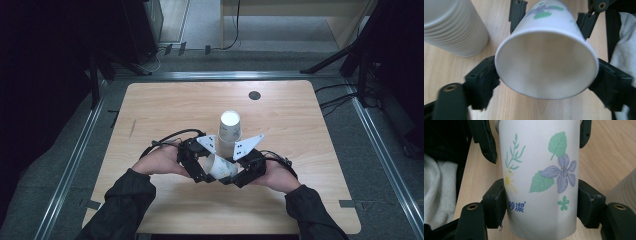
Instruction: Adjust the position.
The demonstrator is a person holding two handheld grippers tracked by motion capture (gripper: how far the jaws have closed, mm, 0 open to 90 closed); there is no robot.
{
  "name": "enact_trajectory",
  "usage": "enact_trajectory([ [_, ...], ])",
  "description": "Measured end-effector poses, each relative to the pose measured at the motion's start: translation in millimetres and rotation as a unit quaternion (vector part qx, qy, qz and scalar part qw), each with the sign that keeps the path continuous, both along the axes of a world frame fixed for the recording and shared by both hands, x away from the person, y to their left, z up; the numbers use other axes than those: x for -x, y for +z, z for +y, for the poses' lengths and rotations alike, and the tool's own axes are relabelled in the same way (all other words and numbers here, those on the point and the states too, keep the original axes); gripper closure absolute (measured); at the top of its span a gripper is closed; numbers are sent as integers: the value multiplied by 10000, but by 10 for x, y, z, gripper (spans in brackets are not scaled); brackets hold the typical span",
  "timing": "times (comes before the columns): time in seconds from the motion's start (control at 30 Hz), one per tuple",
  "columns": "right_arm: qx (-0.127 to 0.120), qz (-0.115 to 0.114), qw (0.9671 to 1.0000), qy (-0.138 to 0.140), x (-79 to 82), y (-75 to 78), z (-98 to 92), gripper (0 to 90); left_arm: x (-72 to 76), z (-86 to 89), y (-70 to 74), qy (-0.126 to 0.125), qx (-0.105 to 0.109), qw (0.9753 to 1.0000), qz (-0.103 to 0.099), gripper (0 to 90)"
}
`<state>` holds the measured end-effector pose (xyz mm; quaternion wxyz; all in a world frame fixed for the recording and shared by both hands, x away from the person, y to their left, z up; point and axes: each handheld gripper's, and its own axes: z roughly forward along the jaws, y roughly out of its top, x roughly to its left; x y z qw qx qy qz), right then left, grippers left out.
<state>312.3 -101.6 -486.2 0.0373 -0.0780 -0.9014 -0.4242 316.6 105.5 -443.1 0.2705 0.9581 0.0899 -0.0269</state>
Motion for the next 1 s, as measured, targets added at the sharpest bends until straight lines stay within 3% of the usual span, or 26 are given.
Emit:
enact_trajectory([
  [0.27,-318,41,9994,-150,-43,76,-123,344,-41,178,42,261,647,9975,71,121],
  [0.43,-416,97,9989,-208,-57,106,-165,343,-48,268,1,406,906,9949,188,122],
  [0.53,-457,102,9987,-223,-67,113,-175,343,-30,291,-23,509,1045,9932,113,122],
  [0.63,-480,122,9985,-235,-70,114,-182,342,-20,315,-44,624,1307,9892,224,129],
  [0.73,-508,139,9984,-203,-70,109,-184,342,-10,319,-64,662,1447,9869,255,129],
  [0.8,-516,160,9983,-197,-70,108,-184,342,-14,314,-86,703,1651,9831,350,129],
  [0.87,-544,184,9982,-191,-73,107,-183,342,-18,297,-97,705,1703,9822,362,129],
  [1.0,-576,239,9979,-162,-74,102,-178,342,-24,270,-114,725,1964,9768,456,132],
])
